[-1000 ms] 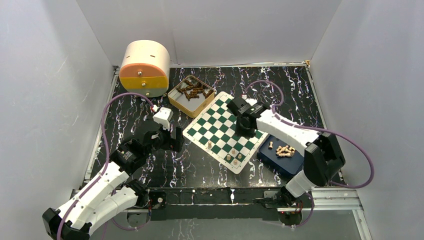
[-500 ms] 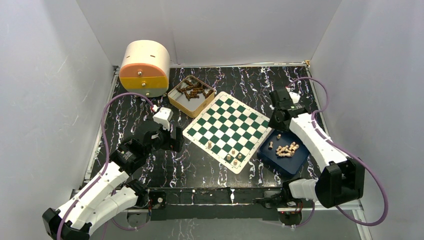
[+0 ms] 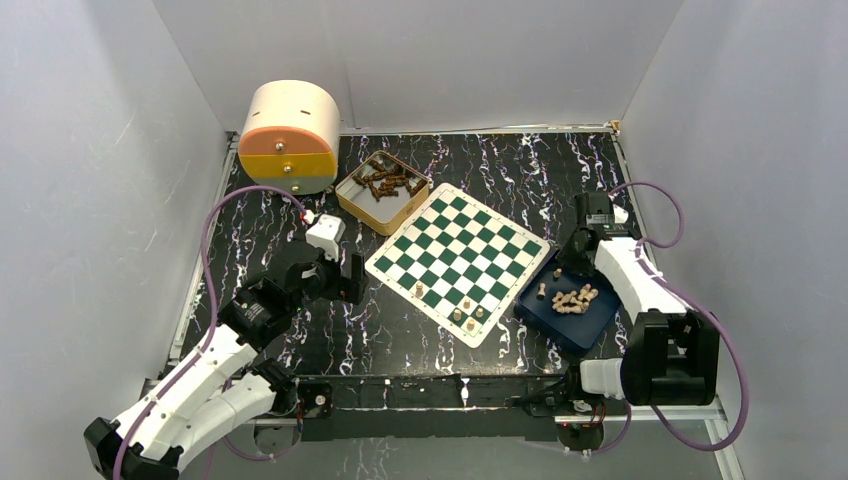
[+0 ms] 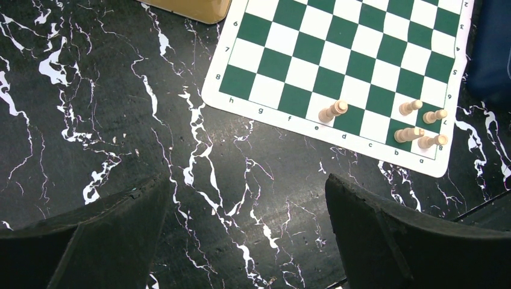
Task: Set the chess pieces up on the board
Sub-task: Pick up the chess piece from the storage box.
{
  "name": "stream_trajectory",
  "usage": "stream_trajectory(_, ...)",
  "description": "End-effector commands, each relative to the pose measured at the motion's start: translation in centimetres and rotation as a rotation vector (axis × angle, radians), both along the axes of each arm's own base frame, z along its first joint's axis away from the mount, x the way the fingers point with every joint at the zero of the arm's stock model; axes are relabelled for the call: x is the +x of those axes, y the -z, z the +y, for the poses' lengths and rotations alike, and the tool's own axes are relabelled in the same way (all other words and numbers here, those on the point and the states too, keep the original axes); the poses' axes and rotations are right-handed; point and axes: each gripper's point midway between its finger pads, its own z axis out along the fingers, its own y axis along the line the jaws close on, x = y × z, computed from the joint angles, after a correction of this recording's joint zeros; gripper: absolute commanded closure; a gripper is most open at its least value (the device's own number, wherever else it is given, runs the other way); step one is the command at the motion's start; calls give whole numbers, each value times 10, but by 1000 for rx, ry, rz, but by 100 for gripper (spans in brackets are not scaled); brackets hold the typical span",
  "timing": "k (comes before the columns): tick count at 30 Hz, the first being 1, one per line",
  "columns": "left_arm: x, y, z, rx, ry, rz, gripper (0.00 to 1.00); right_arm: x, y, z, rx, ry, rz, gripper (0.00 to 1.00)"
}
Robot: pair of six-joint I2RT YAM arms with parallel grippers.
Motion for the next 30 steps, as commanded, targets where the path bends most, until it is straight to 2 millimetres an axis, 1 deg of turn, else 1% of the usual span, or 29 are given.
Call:
stream_trajectory(1, 0, -5, 3, 3, -8, -24, 2, 27, -3, 5, 47, -10, -95, 64)
stream_trajectory(8, 0, -4, 4, 6, -9, -21, 2, 29, 7, 3, 57, -5, -88, 64)
stream_trajectory(23, 1, -4, 3, 7, -10, -21, 2, 23, 26, 3, 63, 8, -48, 65)
stream_trajectory(30, 1, -4, 4, 9, -10, -21, 2, 21, 30, 2, 59, 9, -39, 65)
